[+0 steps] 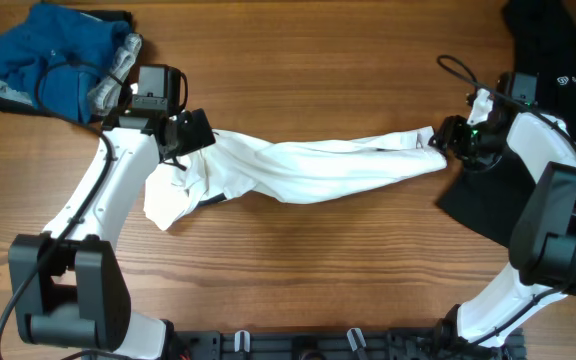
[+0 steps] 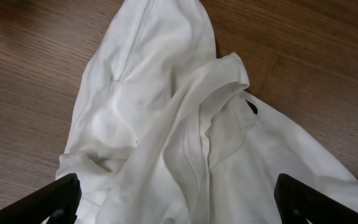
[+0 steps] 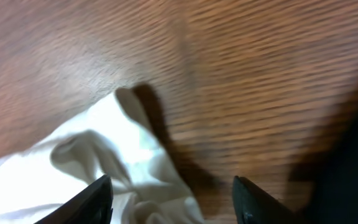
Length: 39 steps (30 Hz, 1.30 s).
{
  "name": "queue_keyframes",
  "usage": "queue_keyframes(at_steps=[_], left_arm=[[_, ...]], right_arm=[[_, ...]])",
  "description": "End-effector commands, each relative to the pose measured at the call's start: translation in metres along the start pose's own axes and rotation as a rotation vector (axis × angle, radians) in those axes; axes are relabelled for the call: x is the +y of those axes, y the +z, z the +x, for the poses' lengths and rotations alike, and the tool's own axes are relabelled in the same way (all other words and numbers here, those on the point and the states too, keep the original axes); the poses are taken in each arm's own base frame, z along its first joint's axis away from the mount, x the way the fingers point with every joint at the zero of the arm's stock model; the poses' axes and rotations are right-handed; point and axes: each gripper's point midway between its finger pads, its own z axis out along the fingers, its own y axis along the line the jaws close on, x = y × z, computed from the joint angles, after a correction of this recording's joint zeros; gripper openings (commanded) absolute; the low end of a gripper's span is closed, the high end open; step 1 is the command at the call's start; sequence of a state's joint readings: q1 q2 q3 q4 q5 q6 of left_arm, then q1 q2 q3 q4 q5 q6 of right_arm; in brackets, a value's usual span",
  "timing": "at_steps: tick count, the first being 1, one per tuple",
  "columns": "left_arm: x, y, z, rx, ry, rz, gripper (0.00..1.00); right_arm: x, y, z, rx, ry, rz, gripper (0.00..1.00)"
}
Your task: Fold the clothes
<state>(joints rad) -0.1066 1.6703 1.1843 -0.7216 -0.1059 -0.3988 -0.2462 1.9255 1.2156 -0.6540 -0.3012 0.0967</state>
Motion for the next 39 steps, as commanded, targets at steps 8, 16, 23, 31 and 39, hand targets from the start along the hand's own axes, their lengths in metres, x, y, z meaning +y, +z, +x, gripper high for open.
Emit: queue_keyframes(at_steps=[8,16,23,31,39], left_arm=[[0.017,0.001,0.006,0.056,-0.024,-0.032,1.0],[0.017,0.001,0.006,0.057,-0.024,-0.032,1.0],[0.017,0.001,0.006,0.056,-0.023,-0.032,1.0],[0.016,0.002,0.005,0.052,-0.023,-0.03,1.0],[0.008,0.002,-0.013,-0.021,-0.023,0.004,1.0]], right_arm=[[0.014,-0.032,0.025,0.134,-0.047,0.065,0.28],[-0.018,-0.021,0.09,0.322,0.093,0.208,0.25],[0.01,-0.003,0.055,0.183,-0.03,0.016,0.76],[0.025,0.037,0.07,0.264,-0.076,-0.033,0.27],[0.002,-0.008,-0.026,0.015,-0.01,-0.035,0.04]])
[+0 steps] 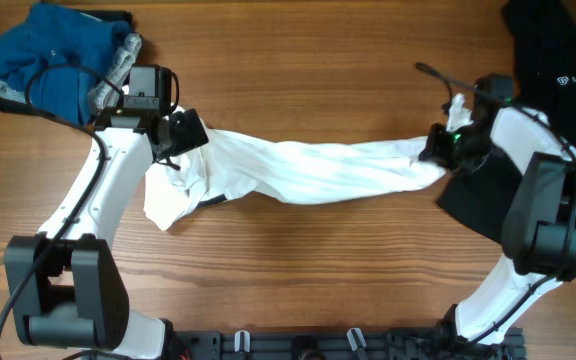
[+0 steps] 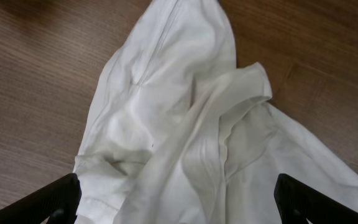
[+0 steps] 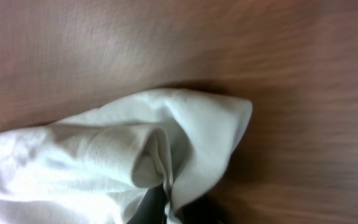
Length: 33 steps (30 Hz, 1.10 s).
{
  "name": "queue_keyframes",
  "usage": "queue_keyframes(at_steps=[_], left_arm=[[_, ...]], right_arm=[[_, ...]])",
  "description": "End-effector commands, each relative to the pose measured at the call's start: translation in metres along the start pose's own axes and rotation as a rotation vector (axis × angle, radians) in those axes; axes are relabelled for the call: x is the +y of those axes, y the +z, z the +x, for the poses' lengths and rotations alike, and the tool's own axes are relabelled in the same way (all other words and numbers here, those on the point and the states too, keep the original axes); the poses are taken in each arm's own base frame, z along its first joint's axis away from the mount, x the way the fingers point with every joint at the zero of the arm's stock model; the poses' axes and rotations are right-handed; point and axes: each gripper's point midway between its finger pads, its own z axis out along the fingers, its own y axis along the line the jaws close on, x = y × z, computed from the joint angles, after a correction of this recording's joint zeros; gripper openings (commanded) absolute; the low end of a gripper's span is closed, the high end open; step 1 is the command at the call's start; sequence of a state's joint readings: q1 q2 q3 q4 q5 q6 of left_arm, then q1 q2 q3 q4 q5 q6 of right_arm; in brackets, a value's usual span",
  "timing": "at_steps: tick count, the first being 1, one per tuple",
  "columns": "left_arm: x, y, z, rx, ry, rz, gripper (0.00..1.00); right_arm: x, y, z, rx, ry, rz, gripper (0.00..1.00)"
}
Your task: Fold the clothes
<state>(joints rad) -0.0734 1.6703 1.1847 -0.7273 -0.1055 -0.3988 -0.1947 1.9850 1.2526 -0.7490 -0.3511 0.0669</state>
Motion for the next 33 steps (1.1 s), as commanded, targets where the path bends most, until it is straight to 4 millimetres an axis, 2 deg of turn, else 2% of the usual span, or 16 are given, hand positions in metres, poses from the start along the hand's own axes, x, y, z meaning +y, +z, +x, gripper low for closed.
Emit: queue_keyframes(at_steps=[1,2,4,7,11,15,18,20,22,23,24,25,27,29,31,33], left_arm=[[-0.005,0.001,-0.011,-0.033,0.021,0.022,1.0],[-0.006,0.001,-0.014,-0.042,0.03,0.026,1.0],[-0.009,0.0,-0.018,-0.061,0.043,0.035,1.0],[-0.01,0.0,-0.022,-0.076,0.041,0.042,1.0],[-0.011,0.0,-0.023,-0.08,0.041,0.043,1.0],[-0.011,0.0,-0.023,-0.08,0.041,0.044,1.0],[-0.011,0.0,-0.023,-0.079,0.041,0.043,1.0],[-0.011,0.0,-0.023,-0.079,0.041,0.043,1.0],[-0.011,0.0,-0.023,-0.079,0.041,0.043,1.0],[-0.011,0.0,-0.023,-0.079,0.041,0.043,1.0],[-0.011,0.0,-0.023,-0.079,0.041,0.043,1.0],[-0.011,0.0,-0.023,-0.079,0.041,0.043,1.0],[-0.01,0.0,-0.021,-0.074,0.042,0.041,1.0],[-0.008,0.001,-0.016,-0.053,0.044,0.033,1.0],[-0.005,0.001,-0.002,0.01,0.051,0.026,1.0],[-0.015,0.0,0.021,0.111,0.13,0.109,1.0]], right_arm=[[-0.027,-0.049,-0.06,-0.156,0.027,0.017,0.04],[-0.037,-0.075,-0.079,-0.211,0.026,0.026,0.04],[-0.043,-0.11,-0.098,-0.269,0.01,0.032,0.04],[-0.032,-0.127,-0.102,-0.276,-0.032,0.009,0.04],[0.004,-0.112,-0.084,-0.182,-0.102,-0.025,0.04],[0.087,-0.081,-0.057,-0.077,-0.264,-0.067,0.04],[0.153,-0.052,-0.027,-0.015,-0.394,-0.073,0.04],[0.173,-0.037,-0.014,0.001,-0.426,-0.056,0.07],[0.182,-0.024,-0.004,0.012,-0.451,-0.039,0.18],[0.186,-0.018,0.001,0.017,-0.467,-0.043,0.4],[0.189,-0.013,0.005,0.024,-0.481,-0.042,0.7],[0.19,-0.011,0.007,0.025,-0.492,-0.038,0.79],[0.191,-0.01,0.007,0.02,-0.497,-0.033,0.92],[0.191,-0.015,0.0,0.004,-0.491,-0.035,0.96],[0.188,-0.024,-0.01,-0.019,-0.476,-0.035,0.97],[0.182,-0.032,-0.021,-0.044,-0.458,-0.035,0.99]])
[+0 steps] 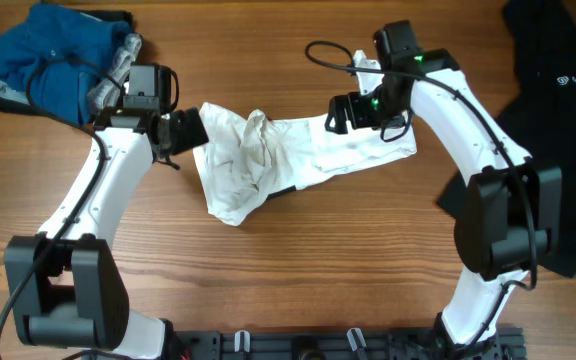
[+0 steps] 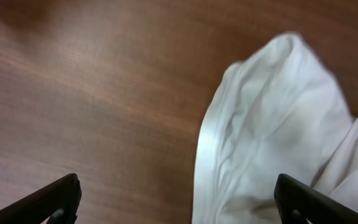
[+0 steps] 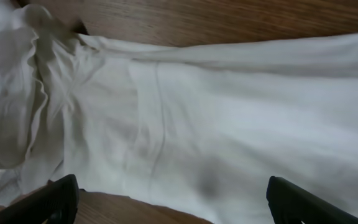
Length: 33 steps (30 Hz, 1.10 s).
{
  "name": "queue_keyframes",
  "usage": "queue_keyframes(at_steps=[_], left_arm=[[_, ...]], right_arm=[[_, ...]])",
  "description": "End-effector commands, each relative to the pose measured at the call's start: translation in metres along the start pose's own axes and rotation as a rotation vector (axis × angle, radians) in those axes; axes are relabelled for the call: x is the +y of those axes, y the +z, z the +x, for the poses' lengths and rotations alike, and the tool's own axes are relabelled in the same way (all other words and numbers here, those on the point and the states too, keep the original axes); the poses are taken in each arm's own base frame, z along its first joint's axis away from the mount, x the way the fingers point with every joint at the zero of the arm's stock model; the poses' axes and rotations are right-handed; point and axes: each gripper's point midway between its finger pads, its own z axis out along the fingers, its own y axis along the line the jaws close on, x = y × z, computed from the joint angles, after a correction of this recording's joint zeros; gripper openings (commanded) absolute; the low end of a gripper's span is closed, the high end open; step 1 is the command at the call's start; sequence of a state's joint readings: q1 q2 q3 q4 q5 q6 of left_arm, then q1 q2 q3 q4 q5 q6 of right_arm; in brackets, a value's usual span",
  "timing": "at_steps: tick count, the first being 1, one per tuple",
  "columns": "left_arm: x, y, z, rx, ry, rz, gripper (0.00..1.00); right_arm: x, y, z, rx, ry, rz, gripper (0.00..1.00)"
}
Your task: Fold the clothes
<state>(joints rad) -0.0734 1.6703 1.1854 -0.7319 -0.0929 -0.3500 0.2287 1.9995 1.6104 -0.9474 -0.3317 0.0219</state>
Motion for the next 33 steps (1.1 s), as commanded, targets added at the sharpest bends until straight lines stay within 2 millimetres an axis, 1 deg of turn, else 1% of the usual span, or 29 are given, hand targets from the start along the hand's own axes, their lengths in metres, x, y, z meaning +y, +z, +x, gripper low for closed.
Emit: queue_keyframes(at_steps=[1,4,7,9,16,20,24,26,28,33], left_arm=[[-0.02,0.0,0.026,0.129,0.11,0.142,1.0],[-0.036,0.005,0.053,0.204,0.21,0.273,1.0],[-0.056,0.005,0.07,0.223,0.314,0.433,1.0],[-0.057,0.011,0.076,0.221,0.319,0.451,1.0],[-0.032,0.036,0.081,0.188,0.262,0.429,1.0],[-0.032,0.045,0.086,0.167,0.265,0.441,1.0],[-0.043,0.048,0.084,0.145,0.268,0.51,1.0],[-0.049,0.053,0.085,0.148,0.267,0.548,1.0],[-0.057,0.059,0.086,0.154,0.266,0.599,1.0],[-0.075,0.063,0.093,0.186,0.26,0.727,1.0]], right_arm=[[-0.024,-0.015,-0.019,-0.056,0.037,0.03,0.99],[-0.043,-0.022,-0.02,-0.071,0.057,0.042,0.99],[-0.05,-0.024,-0.02,-0.076,0.067,0.046,0.99],[-0.051,-0.024,-0.02,-0.075,0.05,0.047,0.99],[-0.051,-0.024,-0.018,-0.068,0.051,0.047,0.99],[-0.051,-0.024,-0.019,-0.069,0.05,0.047,0.99],[-0.051,-0.024,-0.019,-0.069,0.051,0.047,0.99],[-0.051,-0.024,-0.019,-0.07,0.051,0.047,0.99],[-0.051,-0.024,-0.019,-0.07,0.051,0.047,0.99],[-0.051,-0.024,-0.019,-0.071,0.05,0.047,0.99]])
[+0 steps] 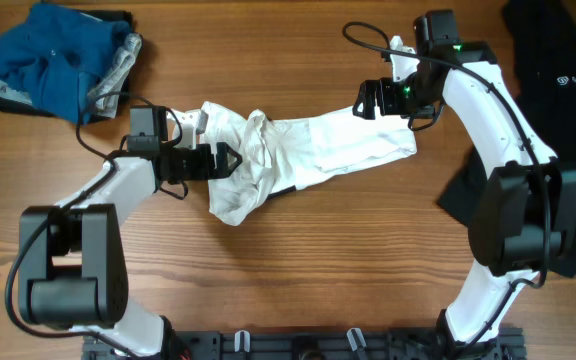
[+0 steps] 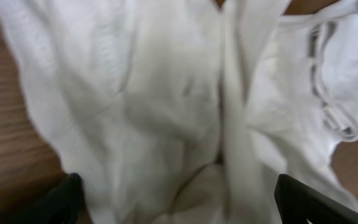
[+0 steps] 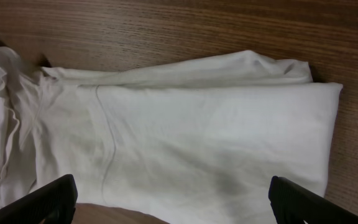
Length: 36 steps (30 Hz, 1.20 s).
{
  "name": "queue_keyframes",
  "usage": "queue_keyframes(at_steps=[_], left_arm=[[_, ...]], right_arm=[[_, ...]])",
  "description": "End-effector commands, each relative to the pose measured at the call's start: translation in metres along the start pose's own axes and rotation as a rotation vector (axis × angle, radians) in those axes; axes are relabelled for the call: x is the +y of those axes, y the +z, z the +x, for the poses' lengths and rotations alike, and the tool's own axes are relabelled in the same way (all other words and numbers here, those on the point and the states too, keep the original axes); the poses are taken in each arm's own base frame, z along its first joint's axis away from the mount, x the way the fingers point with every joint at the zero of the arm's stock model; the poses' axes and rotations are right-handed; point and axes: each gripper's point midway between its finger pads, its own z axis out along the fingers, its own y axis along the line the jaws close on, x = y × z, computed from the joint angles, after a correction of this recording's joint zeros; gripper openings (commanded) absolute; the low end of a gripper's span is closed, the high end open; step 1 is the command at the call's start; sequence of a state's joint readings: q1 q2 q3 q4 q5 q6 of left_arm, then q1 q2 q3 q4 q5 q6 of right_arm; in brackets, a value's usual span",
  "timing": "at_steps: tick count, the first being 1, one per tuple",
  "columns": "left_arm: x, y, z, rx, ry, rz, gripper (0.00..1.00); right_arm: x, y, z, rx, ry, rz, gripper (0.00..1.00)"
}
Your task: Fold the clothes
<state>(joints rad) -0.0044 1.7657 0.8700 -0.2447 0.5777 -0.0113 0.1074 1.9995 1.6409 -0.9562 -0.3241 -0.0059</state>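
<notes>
A white garment [image 1: 313, 150] lies across the middle of the table. Its right half is flat and doubled over, and its left part [image 1: 243, 165] is bunched. In the overhead view my left gripper [image 1: 224, 160] points right at the bunched part. In the left wrist view the white cloth [image 2: 179, 93] fills the frame, and the left gripper [image 2: 179, 208] is open just over it. My right gripper [image 1: 368, 100] hovers at the far edge of the flat half. It stands open in the right wrist view [image 3: 182, 205], above the smooth cloth [image 3: 216, 137].
A pile of blue clothes [image 1: 58, 55] sits at the far left corner. A black garment [image 1: 558, 60] lies at the far right, and more black cloth [image 1: 468, 200] lies under the right arm. Bare wood [image 1: 318, 260] stretches along the near side.
My left gripper has moved from the garment's far-left end down to its bunched part and now faces right. My right gripper has shifted a little to the right. The garment has hardly changed.
The garment first lay stretched long between my two grippers. Then my right gripper was close on its right end. Later the garment lay much shorter, its right half doubled over toward the left, with both grippers open above it, as now.
</notes>
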Motion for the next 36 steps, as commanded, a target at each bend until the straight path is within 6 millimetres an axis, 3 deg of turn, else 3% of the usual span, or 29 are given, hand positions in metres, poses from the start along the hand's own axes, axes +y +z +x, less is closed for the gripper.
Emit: queue_keyframes(at_steps=[1,3,4,6,8,11,15,19,22,25,28,30,36], left_arm=[[-0.005,0.02,0.029,0.096,-0.056,0.115,1.0],[-0.01,0.019,0.035,0.122,-0.078,0.15,0.81],[-0.01,0.019,0.038,0.133,-0.087,0.148,0.66],[-0.005,0.016,0.039,0.133,-0.109,0.139,0.23],[0.006,0.008,0.032,0.106,-0.144,0.126,0.06],[0.027,-0.018,0.013,0.044,-0.233,0.097,0.04],[0.055,-0.069,-0.013,-0.026,-0.284,-0.018,0.04],[0.063,-0.107,-0.027,0.01,-0.244,-0.157,0.04],[0.054,-0.116,-0.036,0.035,-0.221,-0.191,0.04],[0.025,-0.106,-0.05,0.038,-0.159,-0.164,0.04],[-0.011,-0.084,-0.056,0.044,-0.1,-0.129,0.04],[-0.051,-0.061,-0.06,0.042,-0.01,-0.084,0.04],[-0.131,-0.026,-0.062,0.008,0.108,0.023,0.04]], right_arm=[[-0.001,0.0,-0.007,-0.015,-0.027,0.01,0.99],[0.0,0.0,-0.009,-0.023,-0.027,0.009,0.99],[-0.001,0.0,-0.009,-0.023,-0.026,0.01,0.99],[-0.001,0.0,-0.009,-0.022,-0.026,0.01,0.99],[-0.001,0.0,-0.009,-0.021,-0.025,0.009,0.99],[0.0,0.0,-0.007,-0.013,0.005,0.008,0.98],[0.004,0.0,-0.006,-0.011,0.008,-0.018,0.96],[0.004,0.0,-0.007,-0.013,0.006,-0.018,0.96],[0.004,0.0,-0.007,-0.015,0.005,-0.018,0.96],[0.004,0.0,-0.007,-0.016,0.005,-0.017,0.96],[0.004,0.0,-0.007,-0.016,0.004,-0.017,0.96],[0.004,0.0,-0.007,-0.016,0.004,-0.017,0.96],[0.004,0.0,-0.007,-0.016,0.005,-0.017,0.96]])
